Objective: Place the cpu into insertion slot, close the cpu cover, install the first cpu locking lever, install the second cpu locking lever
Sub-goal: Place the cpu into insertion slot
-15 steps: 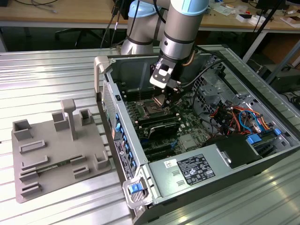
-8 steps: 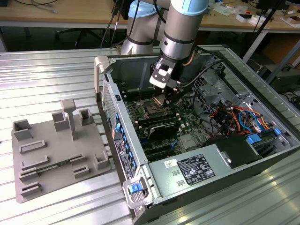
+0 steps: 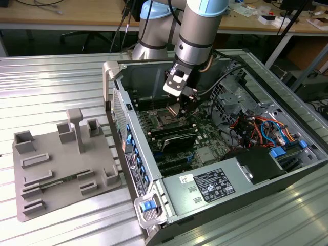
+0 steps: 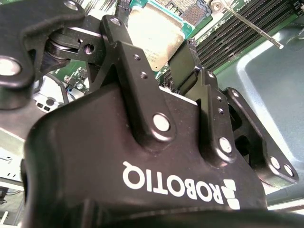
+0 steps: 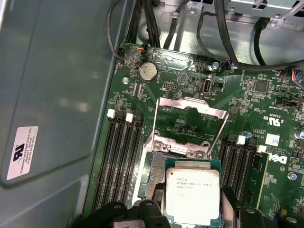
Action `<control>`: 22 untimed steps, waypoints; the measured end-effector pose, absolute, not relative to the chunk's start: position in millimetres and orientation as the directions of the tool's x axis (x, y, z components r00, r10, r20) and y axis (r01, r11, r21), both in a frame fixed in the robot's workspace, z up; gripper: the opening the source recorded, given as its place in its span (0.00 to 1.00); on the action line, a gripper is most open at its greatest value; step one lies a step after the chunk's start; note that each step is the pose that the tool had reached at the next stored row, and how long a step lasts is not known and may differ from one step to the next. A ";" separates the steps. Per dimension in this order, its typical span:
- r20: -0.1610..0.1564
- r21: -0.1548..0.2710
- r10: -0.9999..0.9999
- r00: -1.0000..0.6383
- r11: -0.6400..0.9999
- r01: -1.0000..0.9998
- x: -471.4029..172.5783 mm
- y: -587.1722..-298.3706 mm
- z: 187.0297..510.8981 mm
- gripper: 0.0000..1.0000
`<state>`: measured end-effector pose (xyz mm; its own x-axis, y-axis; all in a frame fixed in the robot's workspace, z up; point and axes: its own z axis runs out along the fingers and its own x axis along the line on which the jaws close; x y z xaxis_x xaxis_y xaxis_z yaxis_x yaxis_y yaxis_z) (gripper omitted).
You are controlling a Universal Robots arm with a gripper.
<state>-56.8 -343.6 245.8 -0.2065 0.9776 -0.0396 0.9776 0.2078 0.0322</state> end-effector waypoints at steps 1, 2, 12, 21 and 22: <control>-0.040 0.032 0.978 -0.205 0.207 0.978 -56.8 -343.6 245.8 0.55; -0.040 0.032 0.978 -0.205 0.206 0.978 -56.8 -343.6 245.8 0.55; -0.040 0.032 0.980 -0.196 0.197 0.980 -56.8 -343.6 245.8 0.55; -0.040 0.032 0.982 -0.187 0.188 0.982 -56.8 -343.6 245.8 0.55; -0.040 0.032 0.982 -0.186 0.187 0.982 -56.8 -343.6 245.8 0.55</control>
<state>-56.8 -343.6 245.8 -0.1859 0.9818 -0.0395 0.9818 0.1872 0.0321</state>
